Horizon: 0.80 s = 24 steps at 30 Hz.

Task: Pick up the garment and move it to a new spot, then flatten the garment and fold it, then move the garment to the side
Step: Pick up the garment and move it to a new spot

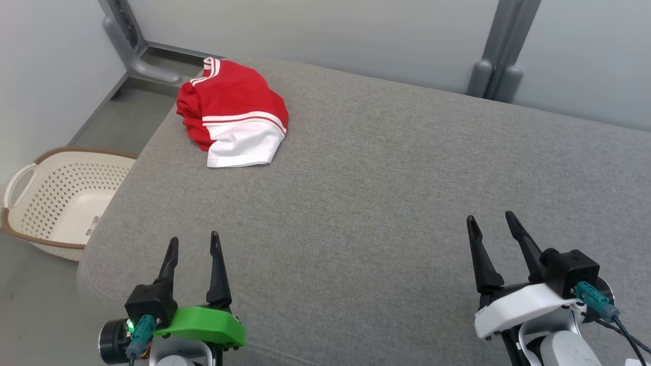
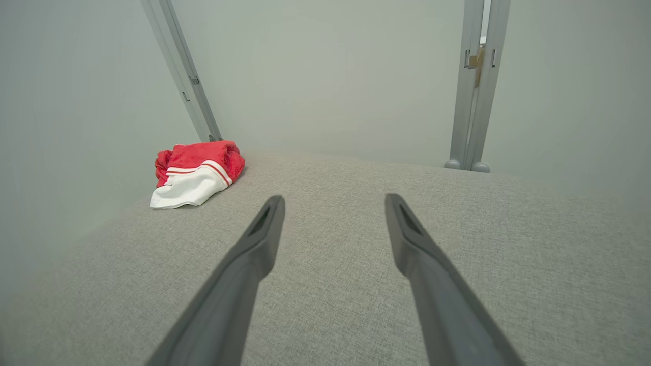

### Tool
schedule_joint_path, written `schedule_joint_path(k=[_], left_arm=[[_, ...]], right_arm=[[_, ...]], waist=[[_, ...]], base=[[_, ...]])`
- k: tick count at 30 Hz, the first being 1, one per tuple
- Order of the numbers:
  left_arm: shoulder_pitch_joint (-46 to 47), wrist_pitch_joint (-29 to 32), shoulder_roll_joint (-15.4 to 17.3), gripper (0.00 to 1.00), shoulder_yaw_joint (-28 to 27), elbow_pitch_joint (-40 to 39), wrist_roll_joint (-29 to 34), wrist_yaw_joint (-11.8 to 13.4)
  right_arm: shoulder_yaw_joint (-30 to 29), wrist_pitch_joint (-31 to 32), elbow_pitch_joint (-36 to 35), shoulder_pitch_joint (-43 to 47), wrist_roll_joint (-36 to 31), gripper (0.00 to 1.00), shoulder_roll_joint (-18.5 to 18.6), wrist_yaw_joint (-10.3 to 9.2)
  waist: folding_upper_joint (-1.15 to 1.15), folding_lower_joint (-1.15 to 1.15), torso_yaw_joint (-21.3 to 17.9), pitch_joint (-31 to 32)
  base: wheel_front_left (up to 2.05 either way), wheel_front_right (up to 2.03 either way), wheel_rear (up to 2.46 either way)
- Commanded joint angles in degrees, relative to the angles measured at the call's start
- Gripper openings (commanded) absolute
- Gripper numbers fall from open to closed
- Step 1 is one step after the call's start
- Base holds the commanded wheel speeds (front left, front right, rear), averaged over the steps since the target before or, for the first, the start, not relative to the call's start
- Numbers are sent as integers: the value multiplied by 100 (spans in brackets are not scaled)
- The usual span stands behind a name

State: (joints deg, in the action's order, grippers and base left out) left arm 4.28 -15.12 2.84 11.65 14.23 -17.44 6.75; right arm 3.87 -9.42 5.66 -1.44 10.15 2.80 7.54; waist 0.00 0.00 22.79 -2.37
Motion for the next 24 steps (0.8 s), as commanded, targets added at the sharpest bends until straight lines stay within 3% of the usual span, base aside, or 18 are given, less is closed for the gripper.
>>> schedule_joint_path(k=[1,11,17,24], left_arm=[[51,-3,11,100,10,-17,-6,16],[156,-3,38,100,-72,-52,42,-7],[1039,71,494,100,-248,-185,209,-188],[3054,943,1257,100,-415,50,196,-592]], right_arm=[[-12,6,-17,-26,-32,100,18,-11],[2,64,-125,-188,-92,100,20,-10],[-94,194,-373,-543,-358,100,19,-11],[-139,491,-776,-962,-808,100,19,-11]], waist=[[0,0,126,-45],[0,0,77,-230],[0,0,-188,-710],[0,0,-715,-1521]], base=[[0,0,0],[0,0,0],[0,0,0],[0,0,0]])
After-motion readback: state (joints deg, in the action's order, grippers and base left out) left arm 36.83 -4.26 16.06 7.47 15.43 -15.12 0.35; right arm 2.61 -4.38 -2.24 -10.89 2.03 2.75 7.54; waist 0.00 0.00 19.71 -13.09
